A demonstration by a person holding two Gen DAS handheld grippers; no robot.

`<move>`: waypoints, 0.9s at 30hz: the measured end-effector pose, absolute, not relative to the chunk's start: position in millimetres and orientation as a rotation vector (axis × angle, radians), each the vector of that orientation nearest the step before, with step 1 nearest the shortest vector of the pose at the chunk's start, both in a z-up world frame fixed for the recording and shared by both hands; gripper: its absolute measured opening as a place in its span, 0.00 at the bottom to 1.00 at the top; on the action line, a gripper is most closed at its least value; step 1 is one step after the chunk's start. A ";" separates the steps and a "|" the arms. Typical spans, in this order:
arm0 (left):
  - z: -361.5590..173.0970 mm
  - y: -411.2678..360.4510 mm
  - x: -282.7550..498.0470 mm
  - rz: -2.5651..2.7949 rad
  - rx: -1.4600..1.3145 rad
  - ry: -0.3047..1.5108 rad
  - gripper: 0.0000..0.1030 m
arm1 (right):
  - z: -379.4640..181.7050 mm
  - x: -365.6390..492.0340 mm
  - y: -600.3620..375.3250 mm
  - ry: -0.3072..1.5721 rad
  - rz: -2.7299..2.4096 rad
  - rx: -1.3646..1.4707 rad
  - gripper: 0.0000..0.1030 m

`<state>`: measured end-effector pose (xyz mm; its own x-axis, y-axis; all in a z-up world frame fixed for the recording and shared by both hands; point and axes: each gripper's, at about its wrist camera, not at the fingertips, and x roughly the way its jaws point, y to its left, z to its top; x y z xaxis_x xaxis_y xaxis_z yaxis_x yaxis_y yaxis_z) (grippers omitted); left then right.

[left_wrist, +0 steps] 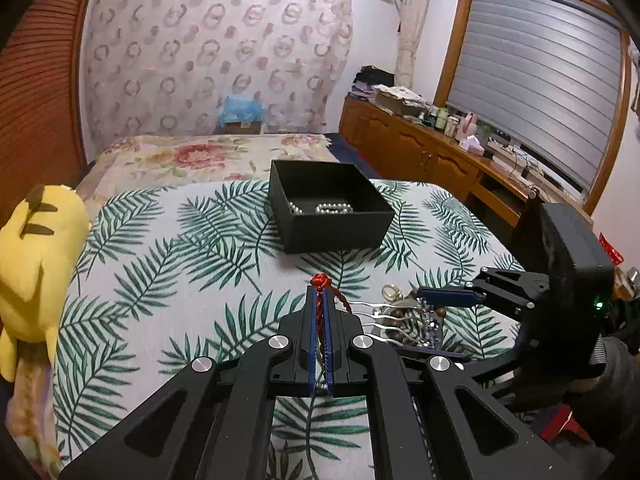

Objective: Organize jewelry
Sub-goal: 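Carry hair combs into the box with right tool while left tool holds red bracelet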

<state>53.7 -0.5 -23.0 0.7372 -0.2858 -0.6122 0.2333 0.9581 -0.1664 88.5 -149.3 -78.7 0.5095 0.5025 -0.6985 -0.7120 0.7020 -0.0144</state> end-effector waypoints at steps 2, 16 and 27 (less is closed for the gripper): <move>-19.8 -0.7 60.6 -0.290 -0.075 0.677 0.02 | -72.8 90.2 -152.5 0.714 0.745 -0.314 0.62; 7.5 -13.3 104.5 -0.301 -0.038 0.614 0.02 | -36.6 147.0 -181.6 0.630 0.673 -0.288 0.62; 18.5 -6.3 146.3 -0.260 -0.033 0.616 0.02 | -30.2 218.8 -173.2 0.635 0.708 -0.264 0.62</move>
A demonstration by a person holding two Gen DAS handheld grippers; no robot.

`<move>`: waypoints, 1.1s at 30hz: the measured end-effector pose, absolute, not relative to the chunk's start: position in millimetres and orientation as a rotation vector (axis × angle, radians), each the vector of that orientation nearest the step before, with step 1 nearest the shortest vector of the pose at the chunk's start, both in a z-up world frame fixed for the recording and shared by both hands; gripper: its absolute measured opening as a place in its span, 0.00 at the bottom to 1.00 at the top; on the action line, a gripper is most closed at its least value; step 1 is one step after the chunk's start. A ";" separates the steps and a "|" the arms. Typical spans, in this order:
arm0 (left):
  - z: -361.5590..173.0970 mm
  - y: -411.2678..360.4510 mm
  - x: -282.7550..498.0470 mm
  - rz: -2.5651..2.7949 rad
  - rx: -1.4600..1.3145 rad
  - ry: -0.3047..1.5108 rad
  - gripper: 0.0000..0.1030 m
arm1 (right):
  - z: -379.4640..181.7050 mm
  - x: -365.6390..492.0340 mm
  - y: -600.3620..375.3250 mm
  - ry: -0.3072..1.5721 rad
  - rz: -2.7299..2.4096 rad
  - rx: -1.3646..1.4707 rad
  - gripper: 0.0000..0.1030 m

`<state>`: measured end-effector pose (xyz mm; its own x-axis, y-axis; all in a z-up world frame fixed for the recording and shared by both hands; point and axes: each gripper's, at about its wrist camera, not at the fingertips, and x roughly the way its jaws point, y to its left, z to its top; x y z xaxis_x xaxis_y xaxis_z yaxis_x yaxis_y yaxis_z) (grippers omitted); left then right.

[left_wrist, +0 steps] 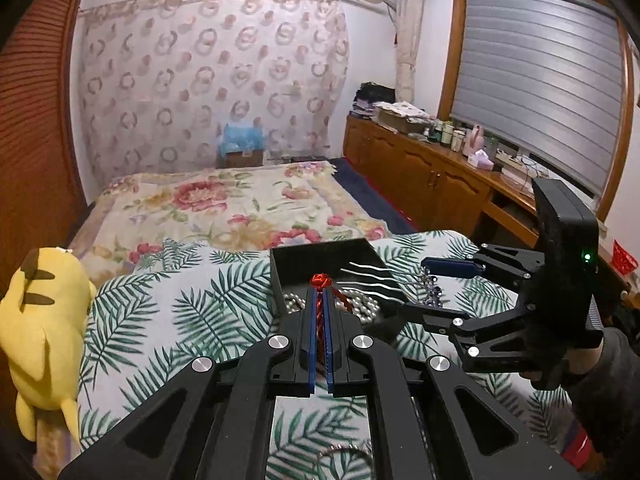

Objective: Organize jewelry
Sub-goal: 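Carry hair combs into the box with right tool while left tool holds red bracelet, then lower the red string bracelet into the black box and open the left tool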

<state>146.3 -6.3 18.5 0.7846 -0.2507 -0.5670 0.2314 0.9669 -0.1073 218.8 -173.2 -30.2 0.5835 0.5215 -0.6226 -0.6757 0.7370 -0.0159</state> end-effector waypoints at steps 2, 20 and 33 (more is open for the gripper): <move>19.1 -4.0 153.3 -0.253 -0.035 0.622 0.02 | -32.3 227.7 -170.3 0.645 0.719 -0.263 0.62; 22.5 -1.5 207.0 -0.241 -0.036 0.658 0.02 | -47.0 268.8 -147.8 0.719 0.780 -0.272 0.67; 4.4 -25.0 240.8 -0.302 -0.013 0.707 0.02 | -38.4 259.8 -202.7 0.685 0.670 -0.198 0.67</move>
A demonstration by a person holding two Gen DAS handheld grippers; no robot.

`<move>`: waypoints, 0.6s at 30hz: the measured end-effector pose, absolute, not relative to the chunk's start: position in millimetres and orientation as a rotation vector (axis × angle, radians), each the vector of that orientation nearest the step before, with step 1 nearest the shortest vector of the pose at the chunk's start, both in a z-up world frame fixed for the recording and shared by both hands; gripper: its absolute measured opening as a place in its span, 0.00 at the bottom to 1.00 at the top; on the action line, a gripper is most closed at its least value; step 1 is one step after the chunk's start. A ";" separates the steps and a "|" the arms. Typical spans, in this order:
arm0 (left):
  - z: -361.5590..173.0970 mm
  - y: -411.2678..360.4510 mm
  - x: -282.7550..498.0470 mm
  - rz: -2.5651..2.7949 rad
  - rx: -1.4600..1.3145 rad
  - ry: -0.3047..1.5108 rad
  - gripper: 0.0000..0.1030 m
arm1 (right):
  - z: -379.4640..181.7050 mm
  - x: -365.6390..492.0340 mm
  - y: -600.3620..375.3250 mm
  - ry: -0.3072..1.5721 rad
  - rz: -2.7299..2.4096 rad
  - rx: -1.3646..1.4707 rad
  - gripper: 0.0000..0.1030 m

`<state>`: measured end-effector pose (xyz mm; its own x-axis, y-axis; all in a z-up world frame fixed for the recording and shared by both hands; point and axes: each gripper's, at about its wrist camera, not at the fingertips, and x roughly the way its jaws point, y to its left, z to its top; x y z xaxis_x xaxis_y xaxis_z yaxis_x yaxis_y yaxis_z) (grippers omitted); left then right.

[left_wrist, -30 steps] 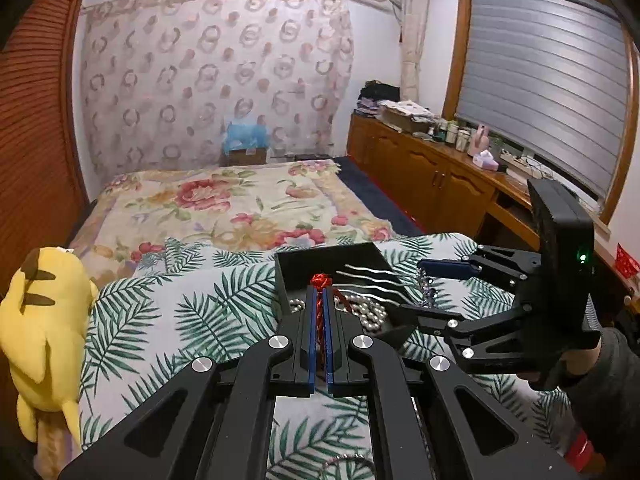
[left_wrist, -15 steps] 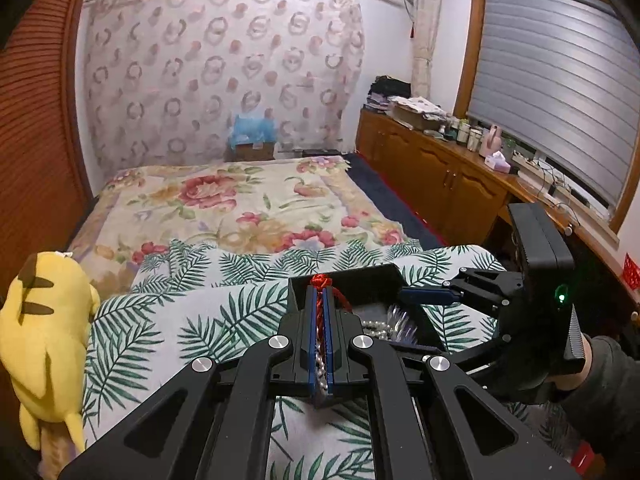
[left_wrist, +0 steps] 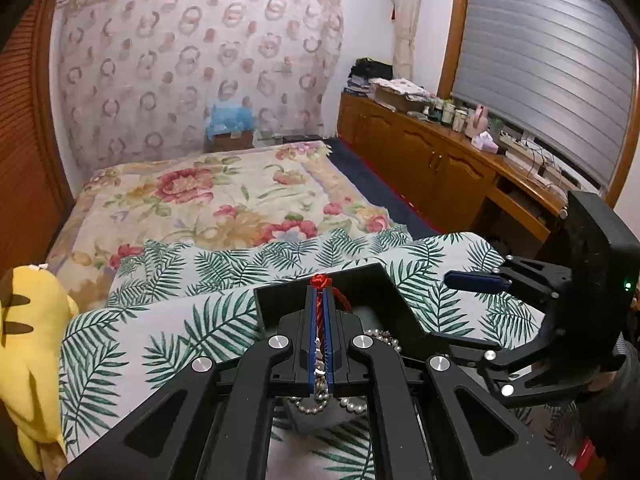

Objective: Organize jewelry
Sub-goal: 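Lower the red string bracelet into the black box and open the left tool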

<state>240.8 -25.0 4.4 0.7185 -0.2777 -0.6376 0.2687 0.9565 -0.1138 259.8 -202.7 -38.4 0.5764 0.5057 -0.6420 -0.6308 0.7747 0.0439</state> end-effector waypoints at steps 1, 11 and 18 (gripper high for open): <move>3.5 -26.5 243.5 -0.304 -0.013 0.712 0.02 | -39.5 260.2 -205.5 0.686 0.667 -0.194 0.67; -0.9 -41.7 251.8 -0.313 0.017 0.725 0.08 | -47.4 254.0 -219.7 0.697 0.641 -0.158 0.67; -2.3 -33.4 232.3 -0.288 0.022 0.730 0.31 | -45.9 230.6 -227.3 0.697 0.636 -0.127 0.67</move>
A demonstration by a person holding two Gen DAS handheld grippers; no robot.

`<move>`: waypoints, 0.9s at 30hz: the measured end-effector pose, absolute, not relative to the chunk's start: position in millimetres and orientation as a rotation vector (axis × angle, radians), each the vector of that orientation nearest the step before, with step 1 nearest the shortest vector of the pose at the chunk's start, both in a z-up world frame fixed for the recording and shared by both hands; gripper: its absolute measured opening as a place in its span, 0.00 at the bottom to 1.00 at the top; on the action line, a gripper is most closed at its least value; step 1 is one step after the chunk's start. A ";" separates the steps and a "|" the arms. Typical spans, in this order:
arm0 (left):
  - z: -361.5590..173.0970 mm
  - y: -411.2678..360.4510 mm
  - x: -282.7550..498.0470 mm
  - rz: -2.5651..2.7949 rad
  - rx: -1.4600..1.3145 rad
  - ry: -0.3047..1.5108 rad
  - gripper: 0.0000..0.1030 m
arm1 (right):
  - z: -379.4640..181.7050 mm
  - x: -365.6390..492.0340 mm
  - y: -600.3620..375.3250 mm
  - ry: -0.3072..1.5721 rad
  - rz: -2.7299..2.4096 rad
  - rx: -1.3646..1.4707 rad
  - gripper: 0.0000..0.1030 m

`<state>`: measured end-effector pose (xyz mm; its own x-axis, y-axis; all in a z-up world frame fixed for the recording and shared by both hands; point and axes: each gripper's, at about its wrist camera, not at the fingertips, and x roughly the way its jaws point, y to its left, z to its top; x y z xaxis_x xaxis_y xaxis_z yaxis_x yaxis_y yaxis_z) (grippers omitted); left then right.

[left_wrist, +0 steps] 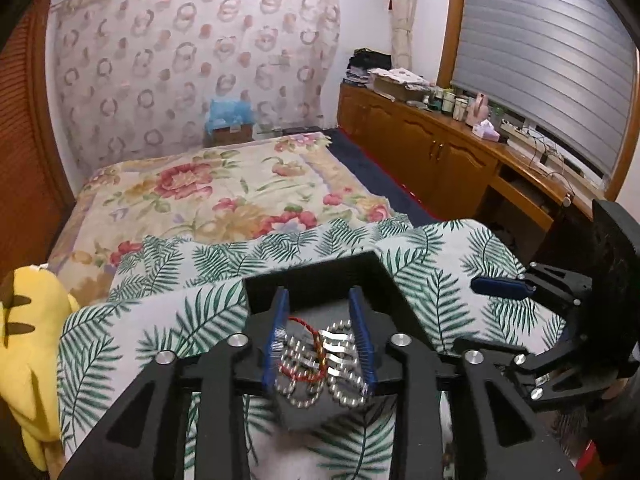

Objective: Organize jewelry
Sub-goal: 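Lower the red string bracelet into the black box and open the left tool, then move both tools back toward the remaining bangles and bead bracelet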

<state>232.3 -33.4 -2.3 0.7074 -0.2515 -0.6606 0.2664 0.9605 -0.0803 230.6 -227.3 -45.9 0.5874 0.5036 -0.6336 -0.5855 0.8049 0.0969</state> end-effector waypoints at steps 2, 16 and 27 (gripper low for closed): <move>-4.3 -30.5 222.2 -0.282 0.025 0.736 0.32 | -46.3 222.9 -228.2 0.699 0.640 -0.121 0.67; -29.7 -13.1 154.6 -0.252 0.045 0.762 0.87 | -64.8 159.5 -214.3 0.749 0.659 -0.135 0.67; -60.4 3.0 114.5 -0.237 0.050 0.807 0.90 | -82.4 119.9 -187.9 0.773 0.677 -0.173 0.67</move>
<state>114.5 3.0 -60.4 0.6666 -0.1912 -0.7205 0.2295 0.9722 -0.0456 119.9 -187.9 -82.4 0.5179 0.5001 -0.6940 -0.6225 0.7768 0.0952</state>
